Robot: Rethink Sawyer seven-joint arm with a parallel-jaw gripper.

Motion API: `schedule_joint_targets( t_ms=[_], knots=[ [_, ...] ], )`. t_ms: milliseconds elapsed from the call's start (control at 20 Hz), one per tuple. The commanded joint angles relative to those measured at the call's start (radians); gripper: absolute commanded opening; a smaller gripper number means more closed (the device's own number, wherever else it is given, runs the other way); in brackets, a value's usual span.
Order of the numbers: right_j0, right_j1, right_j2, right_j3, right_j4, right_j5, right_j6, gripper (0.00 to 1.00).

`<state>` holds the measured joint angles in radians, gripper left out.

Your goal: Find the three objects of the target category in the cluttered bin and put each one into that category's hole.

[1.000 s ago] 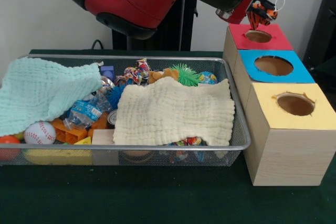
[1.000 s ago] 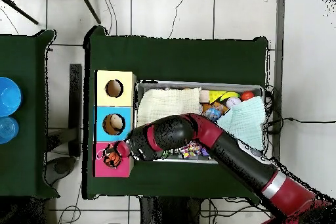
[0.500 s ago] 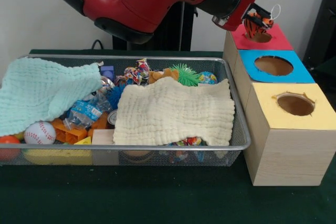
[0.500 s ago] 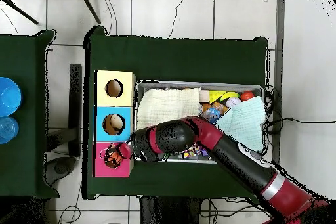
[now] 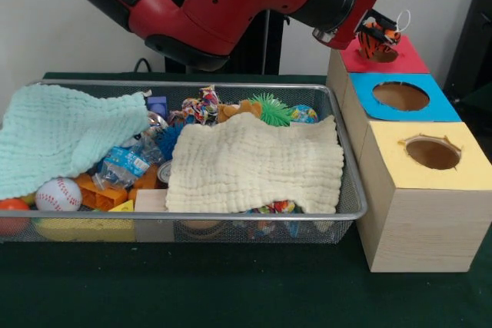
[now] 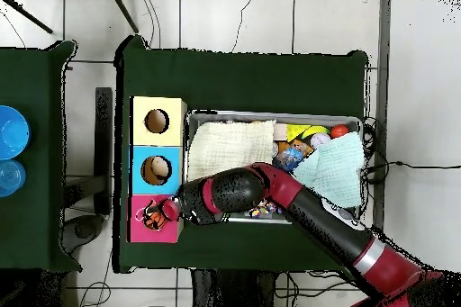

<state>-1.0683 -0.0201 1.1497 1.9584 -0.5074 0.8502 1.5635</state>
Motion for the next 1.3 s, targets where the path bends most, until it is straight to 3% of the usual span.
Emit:
schedule_joint_targets(
  t_ms=[50,1300],
  knots=[
    [0.007,0.068,-0.074,-0.033,-0.045,-0.001,-0.193,0.0],
    [0.009,0.099,-0.104,-0.041,-0.103,-0.018,-0.198,0.0]
  ],
)
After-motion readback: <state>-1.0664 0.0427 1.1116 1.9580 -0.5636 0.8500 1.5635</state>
